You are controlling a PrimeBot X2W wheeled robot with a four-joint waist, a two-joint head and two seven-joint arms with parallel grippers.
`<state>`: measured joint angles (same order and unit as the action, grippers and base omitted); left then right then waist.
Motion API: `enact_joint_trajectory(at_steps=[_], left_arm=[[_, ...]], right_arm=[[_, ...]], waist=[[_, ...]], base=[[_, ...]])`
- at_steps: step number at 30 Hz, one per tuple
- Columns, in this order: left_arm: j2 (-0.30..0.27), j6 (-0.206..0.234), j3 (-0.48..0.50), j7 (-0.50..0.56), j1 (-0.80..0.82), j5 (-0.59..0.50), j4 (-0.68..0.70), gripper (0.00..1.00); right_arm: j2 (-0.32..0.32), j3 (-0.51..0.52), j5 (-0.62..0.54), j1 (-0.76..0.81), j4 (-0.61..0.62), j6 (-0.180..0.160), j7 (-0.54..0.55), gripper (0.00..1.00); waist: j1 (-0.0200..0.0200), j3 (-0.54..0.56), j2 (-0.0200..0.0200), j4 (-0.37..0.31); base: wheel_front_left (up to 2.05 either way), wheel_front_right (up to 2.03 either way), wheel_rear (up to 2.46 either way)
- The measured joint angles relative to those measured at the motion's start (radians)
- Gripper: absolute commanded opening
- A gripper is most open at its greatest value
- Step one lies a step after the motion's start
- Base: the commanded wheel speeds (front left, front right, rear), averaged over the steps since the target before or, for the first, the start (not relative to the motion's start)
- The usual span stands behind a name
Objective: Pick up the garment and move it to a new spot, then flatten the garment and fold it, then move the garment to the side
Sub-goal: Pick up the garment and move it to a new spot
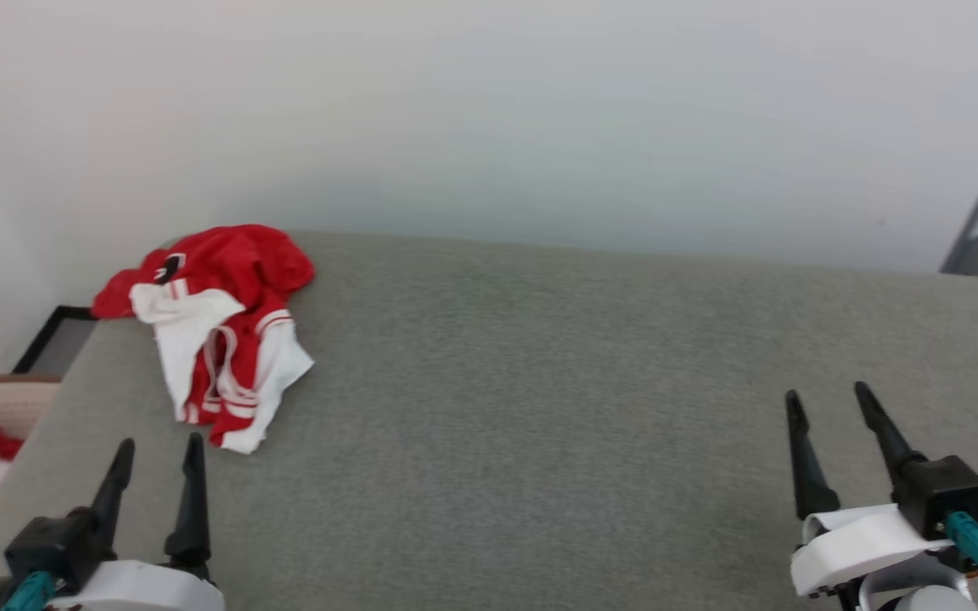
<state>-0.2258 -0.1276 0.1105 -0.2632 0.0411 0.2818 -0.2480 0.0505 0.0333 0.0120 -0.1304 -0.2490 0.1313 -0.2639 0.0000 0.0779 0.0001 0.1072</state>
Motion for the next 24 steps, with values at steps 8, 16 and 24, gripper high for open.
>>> enact_joint_trajectory(at_steps=[8,16,24], left_arm=[[0.000,0.009,0.039,0.000,0.001,0.007,-0.020,1.00],[-0.005,0.009,0.030,0.000,0.002,0.009,-0.030,1.00],[-0.009,0.009,0.028,0.005,0.005,0.028,-0.027,1.00]], right_arm=[[0.000,-0.070,0.015,-0.002,-0.022,0.000,0.000,1.00],[0.000,-0.103,0.031,-0.010,-0.034,0.000,0.000,1.00],[-0.001,-0.108,0.032,-0.010,-0.038,0.000,0.000,1.00]], waist=[[0.0000,0.019,0.0000,0.096],[0.0000,0.035,0.0000,0.198],[0.0000,0.040,0.0000,0.280]], base=[[0.00,0.00,0.00],[0.00,0.00,0.00],[0.00,0.00,0.00]])
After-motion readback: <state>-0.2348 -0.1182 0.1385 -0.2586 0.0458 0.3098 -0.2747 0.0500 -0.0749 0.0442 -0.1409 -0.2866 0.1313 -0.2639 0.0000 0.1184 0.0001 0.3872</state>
